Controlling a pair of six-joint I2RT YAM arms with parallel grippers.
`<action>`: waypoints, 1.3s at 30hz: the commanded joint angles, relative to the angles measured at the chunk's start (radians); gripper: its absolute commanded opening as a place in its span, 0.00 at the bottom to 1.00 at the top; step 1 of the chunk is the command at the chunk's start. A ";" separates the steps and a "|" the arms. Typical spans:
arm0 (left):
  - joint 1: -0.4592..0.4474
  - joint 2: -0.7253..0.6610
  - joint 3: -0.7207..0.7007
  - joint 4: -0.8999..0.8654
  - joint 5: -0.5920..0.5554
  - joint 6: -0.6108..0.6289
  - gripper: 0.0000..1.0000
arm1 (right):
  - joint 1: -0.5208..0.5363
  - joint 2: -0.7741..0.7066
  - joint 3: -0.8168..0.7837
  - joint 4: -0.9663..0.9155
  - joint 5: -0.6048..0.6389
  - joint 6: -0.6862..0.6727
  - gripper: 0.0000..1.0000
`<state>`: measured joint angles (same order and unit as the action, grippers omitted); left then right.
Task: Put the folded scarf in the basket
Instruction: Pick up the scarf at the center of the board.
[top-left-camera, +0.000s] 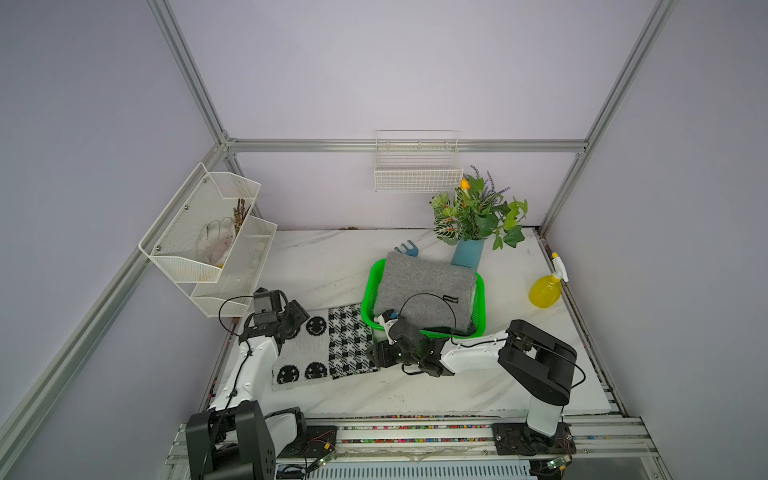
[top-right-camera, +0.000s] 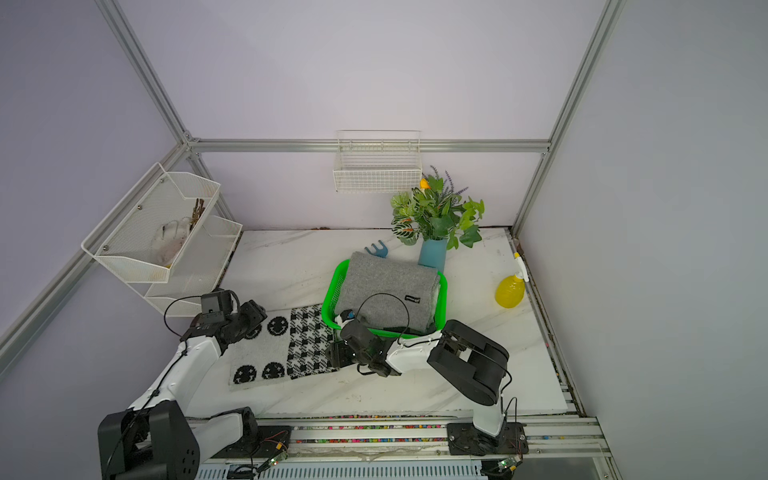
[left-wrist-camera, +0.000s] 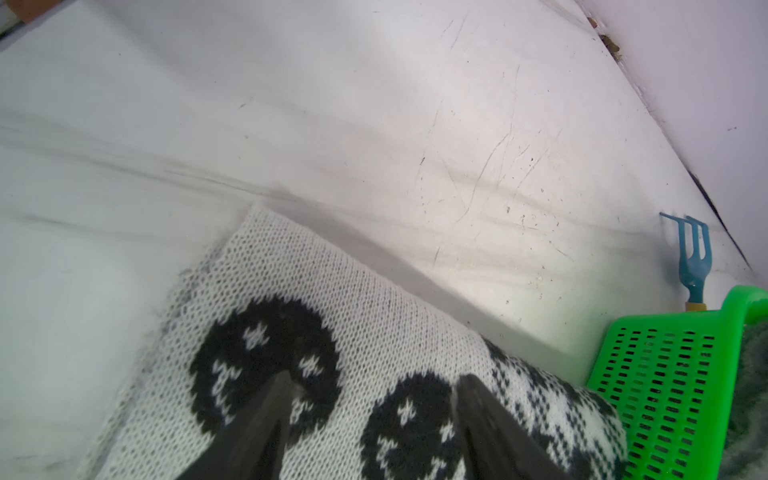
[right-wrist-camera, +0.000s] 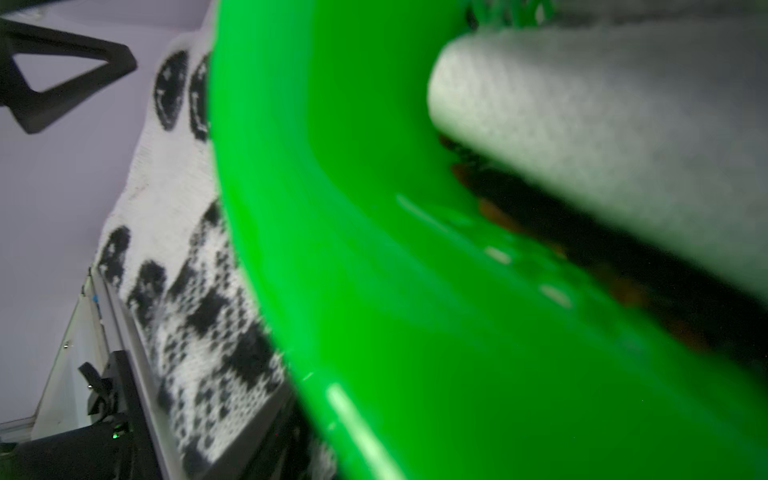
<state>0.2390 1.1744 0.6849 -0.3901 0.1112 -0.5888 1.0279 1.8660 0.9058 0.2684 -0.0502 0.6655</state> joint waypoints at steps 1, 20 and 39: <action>0.036 0.049 0.055 -0.100 0.111 0.074 0.67 | 0.003 0.031 0.030 -0.060 0.031 -0.020 0.63; 0.221 0.116 0.104 -0.205 0.160 0.159 0.73 | 0.001 0.088 0.101 -0.068 -0.043 -0.038 0.63; 0.122 0.127 -0.123 0.235 0.098 0.032 0.73 | -0.006 0.078 0.065 -0.045 -0.036 -0.095 0.62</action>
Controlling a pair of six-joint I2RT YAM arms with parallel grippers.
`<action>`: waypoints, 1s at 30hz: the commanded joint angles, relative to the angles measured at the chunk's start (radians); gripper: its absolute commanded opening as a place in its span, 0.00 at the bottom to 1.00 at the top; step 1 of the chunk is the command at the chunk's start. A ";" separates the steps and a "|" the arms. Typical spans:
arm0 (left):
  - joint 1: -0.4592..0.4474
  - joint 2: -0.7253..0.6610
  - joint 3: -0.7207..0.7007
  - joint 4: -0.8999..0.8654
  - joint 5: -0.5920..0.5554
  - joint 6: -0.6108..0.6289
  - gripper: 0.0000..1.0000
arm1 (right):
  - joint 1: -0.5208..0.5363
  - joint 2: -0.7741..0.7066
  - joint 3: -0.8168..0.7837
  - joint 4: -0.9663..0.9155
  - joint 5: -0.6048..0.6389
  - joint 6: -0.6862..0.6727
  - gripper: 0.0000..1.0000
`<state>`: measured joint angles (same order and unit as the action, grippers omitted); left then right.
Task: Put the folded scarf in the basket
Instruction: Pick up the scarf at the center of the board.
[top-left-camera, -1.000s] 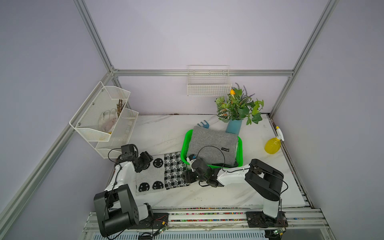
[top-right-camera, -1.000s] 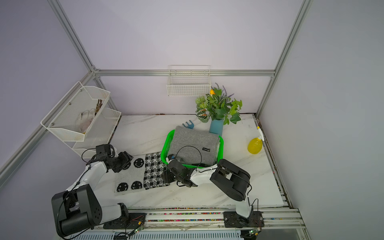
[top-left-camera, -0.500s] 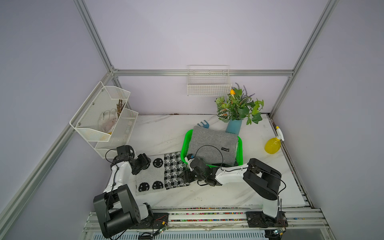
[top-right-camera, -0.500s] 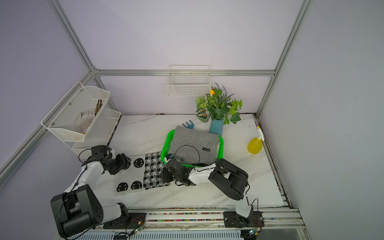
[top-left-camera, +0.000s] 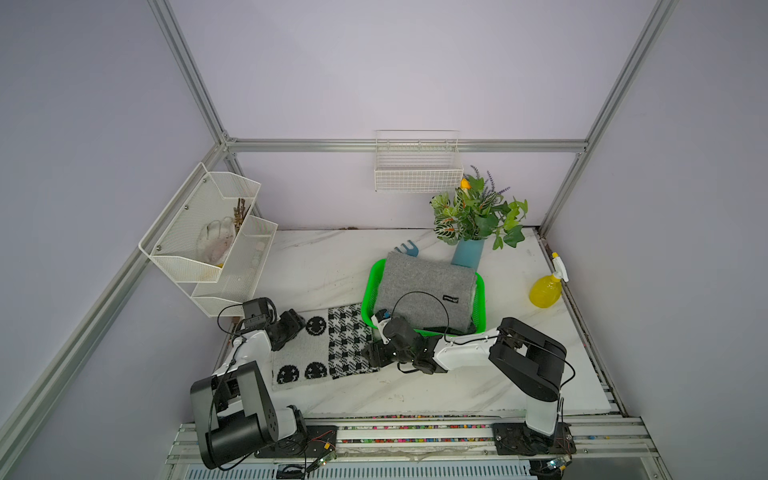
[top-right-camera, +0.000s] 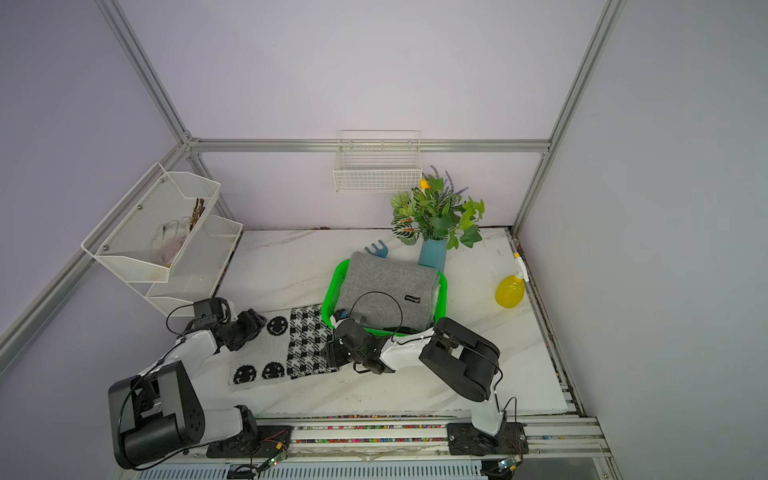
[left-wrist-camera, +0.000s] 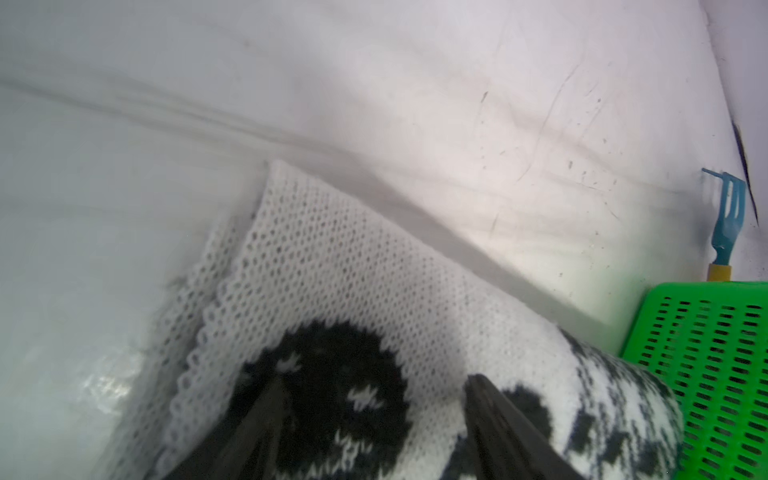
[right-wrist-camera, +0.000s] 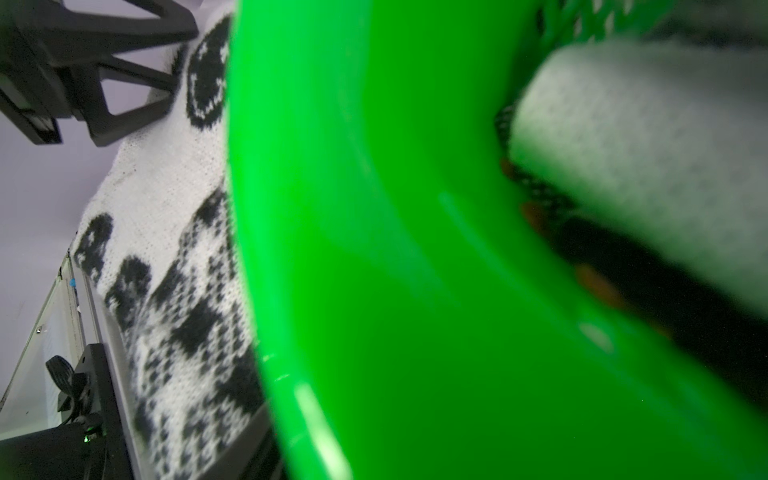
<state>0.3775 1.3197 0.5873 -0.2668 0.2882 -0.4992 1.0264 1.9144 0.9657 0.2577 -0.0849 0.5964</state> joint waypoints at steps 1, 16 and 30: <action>-0.017 -0.019 -0.029 0.121 -0.103 -0.056 0.74 | -0.005 0.035 0.017 -0.049 0.004 -0.033 0.62; -0.110 -0.117 -0.047 0.056 -0.244 -0.085 0.79 | -0.014 0.104 0.074 -0.098 -0.001 -0.047 0.62; -0.087 -0.093 0.072 -0.196 -0.446 -0.013 0.80 | -0.016 0.083 0.026 -0.034 -0.030 -0.030 0.62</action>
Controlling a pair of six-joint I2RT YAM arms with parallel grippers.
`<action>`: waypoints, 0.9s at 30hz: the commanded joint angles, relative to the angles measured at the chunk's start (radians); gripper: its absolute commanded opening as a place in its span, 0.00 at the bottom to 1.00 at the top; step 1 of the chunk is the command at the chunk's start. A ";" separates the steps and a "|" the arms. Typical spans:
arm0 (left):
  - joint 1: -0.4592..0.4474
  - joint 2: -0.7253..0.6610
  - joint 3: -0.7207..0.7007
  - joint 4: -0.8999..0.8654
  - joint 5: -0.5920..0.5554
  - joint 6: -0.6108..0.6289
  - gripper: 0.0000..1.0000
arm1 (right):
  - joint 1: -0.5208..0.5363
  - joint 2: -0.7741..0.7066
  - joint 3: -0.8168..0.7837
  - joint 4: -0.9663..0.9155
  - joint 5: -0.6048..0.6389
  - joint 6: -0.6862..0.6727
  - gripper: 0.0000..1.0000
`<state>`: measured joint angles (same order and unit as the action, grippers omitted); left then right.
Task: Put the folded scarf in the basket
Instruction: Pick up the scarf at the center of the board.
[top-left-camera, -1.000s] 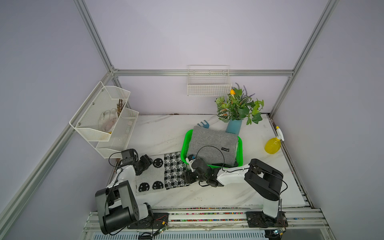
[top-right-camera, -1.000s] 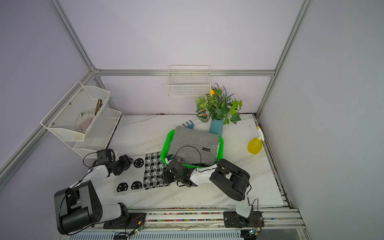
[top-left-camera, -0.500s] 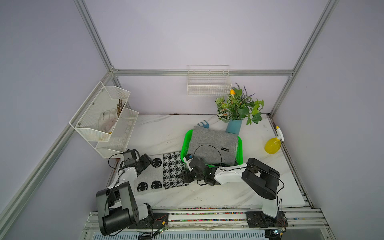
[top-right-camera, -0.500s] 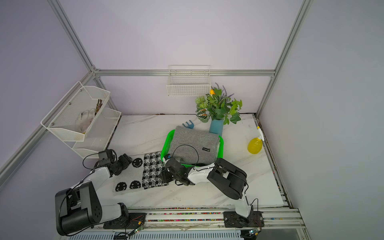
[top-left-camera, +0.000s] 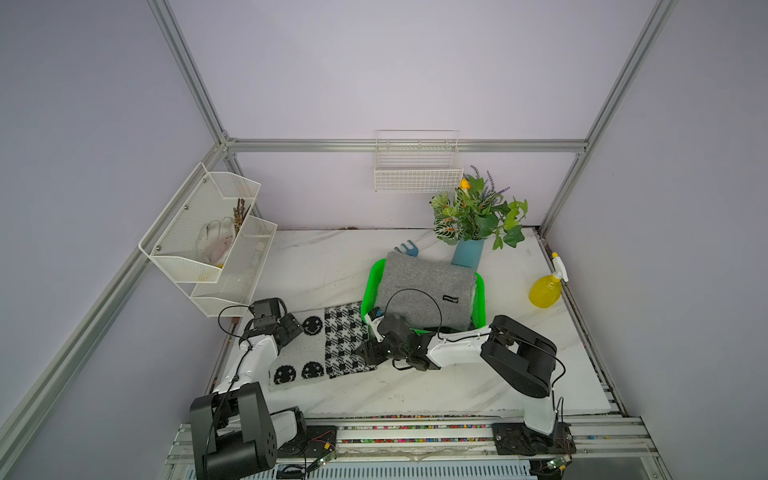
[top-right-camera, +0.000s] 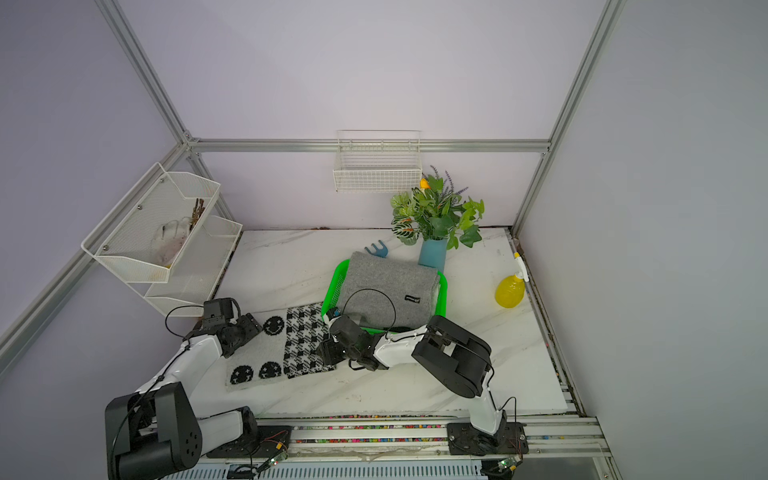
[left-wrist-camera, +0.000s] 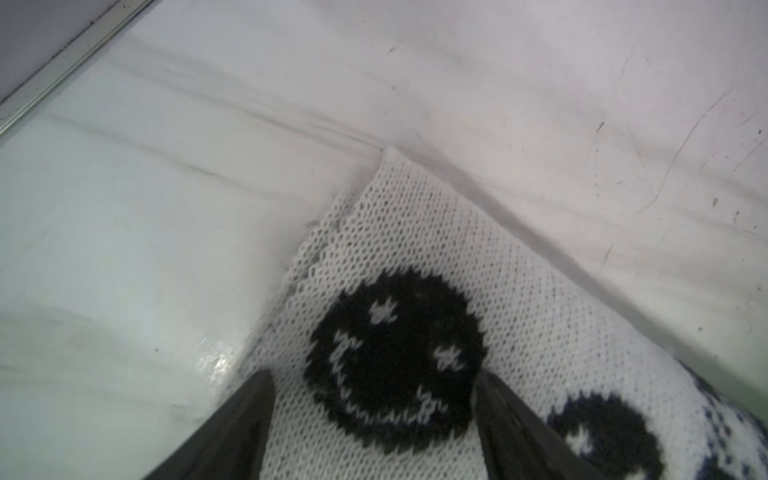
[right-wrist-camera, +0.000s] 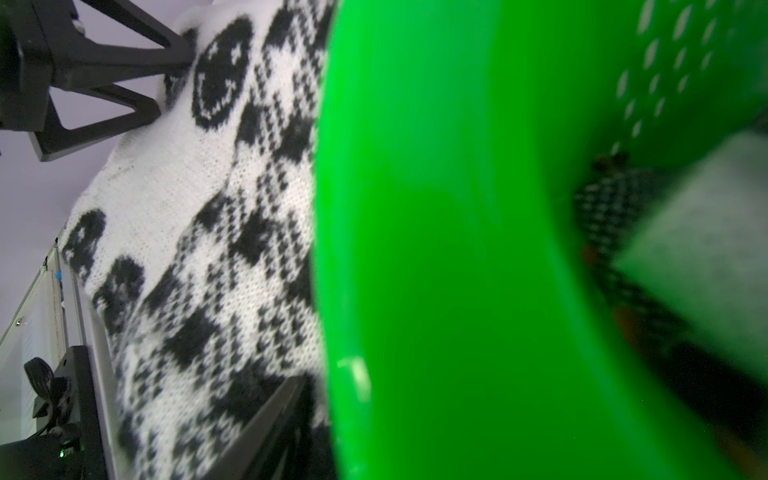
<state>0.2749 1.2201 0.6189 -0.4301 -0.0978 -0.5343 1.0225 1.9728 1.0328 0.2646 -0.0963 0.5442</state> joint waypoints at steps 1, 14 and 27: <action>0.018 0.028 0.046 -0.044 -0.071 0.020 0.81 | -0.012 0.021 -0.049 -0.034 -0.022 0.020 0.62; 0.026 -0.047 -0.031 -0.010 -0.127 -0.014 0.96 | -0.030 0.045 -0.042 -0.013 -0.084 0.009 0.63; 0.029 0.100 -0.013 0.068 0.130 0.040 0.78 | -0.029 0.141 0.024 0.058 -0.171 0.078 0.63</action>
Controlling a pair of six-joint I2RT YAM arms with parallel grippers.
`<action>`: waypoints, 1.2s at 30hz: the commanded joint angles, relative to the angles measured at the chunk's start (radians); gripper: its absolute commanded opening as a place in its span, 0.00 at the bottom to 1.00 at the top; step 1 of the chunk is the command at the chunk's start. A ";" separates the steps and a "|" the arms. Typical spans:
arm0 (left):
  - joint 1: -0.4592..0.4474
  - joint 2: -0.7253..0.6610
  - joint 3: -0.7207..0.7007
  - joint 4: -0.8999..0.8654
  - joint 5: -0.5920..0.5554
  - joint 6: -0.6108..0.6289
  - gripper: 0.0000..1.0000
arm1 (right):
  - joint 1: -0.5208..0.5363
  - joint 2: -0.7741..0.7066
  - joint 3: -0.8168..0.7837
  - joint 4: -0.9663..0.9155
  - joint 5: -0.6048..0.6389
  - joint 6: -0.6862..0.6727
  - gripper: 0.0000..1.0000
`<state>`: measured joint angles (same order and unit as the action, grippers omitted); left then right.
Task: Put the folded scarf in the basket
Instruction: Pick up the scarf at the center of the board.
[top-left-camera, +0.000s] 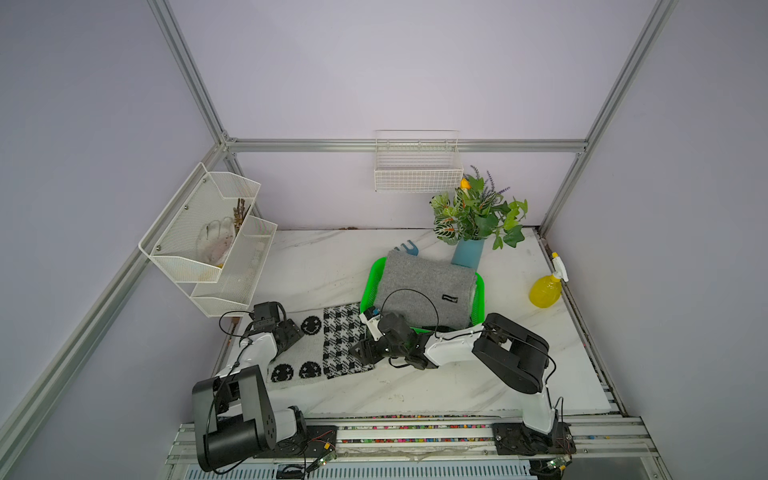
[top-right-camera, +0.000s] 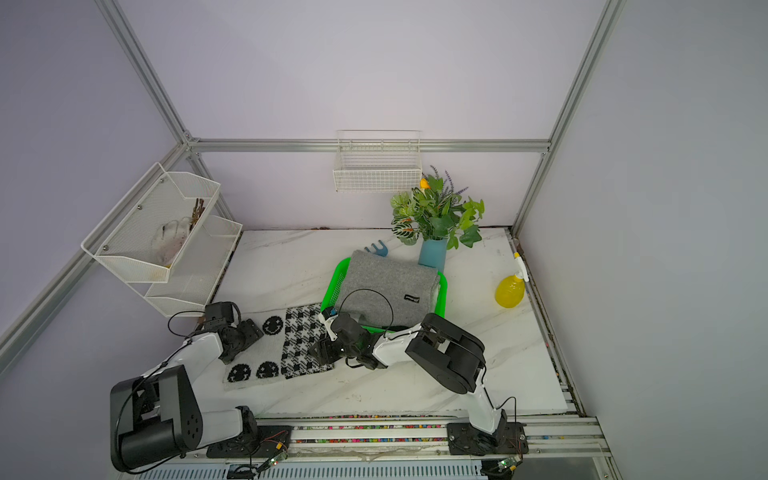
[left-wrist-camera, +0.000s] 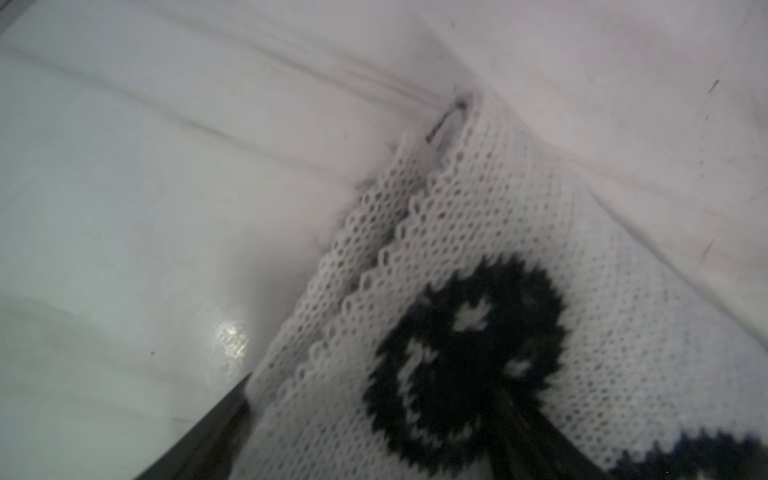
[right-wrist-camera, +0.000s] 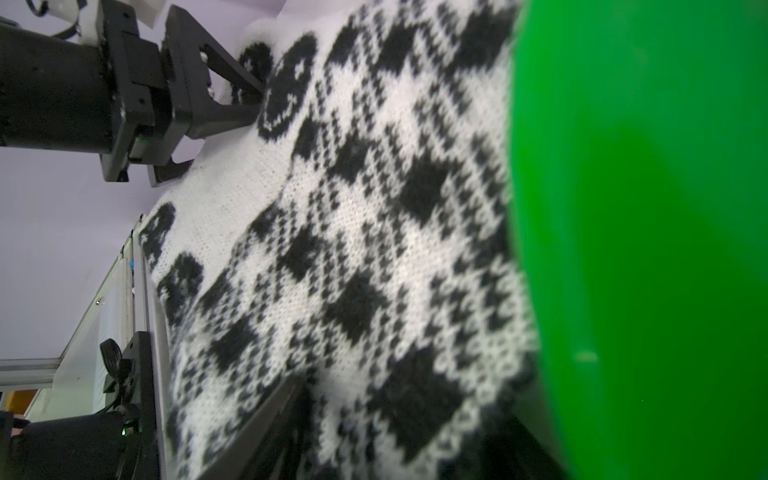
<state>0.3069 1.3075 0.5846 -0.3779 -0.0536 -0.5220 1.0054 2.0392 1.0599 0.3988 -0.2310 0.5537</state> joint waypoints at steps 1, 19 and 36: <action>-0.004 0.019 0.021 0.019 0.095 0.028 0.78 | -0.011 0.080 -0.001 -0.063 -0.039 0.083 0.63; -0.030 -0.012 0.014 0.023 0.081 0.028 0.78 | -0.007 -0.089 -0.047 -0.303 0.197 0.026 0.64; -0.047 -0.026 0.008 0.024 0.079 0.027 0.78 | 0.001 0.031 0.015 -0.224 0.032 0.091 0.64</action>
<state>0.2764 1.3018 0.5911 -0.3534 0.0021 -0.5121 1.0054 2.0026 1.0904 0.2375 -0.1471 0.5957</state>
